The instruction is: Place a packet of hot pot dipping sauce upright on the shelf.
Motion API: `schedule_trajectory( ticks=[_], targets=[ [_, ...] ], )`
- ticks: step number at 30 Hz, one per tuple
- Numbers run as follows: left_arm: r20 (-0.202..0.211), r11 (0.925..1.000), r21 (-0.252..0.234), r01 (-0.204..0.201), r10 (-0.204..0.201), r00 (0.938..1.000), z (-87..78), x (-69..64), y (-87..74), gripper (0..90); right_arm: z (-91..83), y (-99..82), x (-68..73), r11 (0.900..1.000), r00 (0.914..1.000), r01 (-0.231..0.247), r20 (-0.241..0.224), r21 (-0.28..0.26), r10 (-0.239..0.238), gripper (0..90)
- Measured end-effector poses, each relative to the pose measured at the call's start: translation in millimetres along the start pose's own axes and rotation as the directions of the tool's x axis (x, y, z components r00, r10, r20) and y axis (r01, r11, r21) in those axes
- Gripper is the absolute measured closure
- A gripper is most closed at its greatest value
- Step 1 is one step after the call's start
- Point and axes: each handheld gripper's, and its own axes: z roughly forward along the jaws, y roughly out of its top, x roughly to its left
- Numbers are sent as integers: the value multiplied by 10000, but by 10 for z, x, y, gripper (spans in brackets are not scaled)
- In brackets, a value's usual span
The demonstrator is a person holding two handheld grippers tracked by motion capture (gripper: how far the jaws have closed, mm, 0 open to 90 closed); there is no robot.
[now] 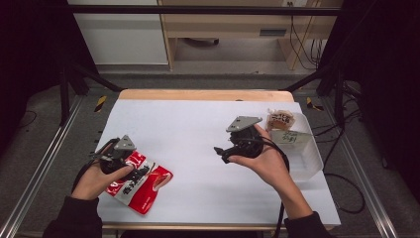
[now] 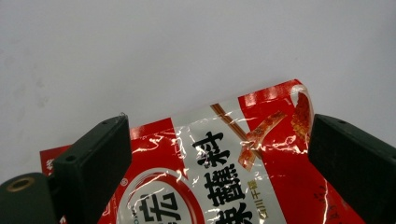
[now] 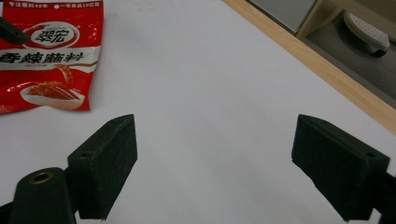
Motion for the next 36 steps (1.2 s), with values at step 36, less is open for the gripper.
schedule_trajectory(
  ticks=[36],
  targets=[
    [-801, 9944, -90, 1052, -1055, 9912, -238, 106, -389, 65, 590, -600, 470, 9958, 9968, -774, -162, 485, 783, 126]
  ],
)
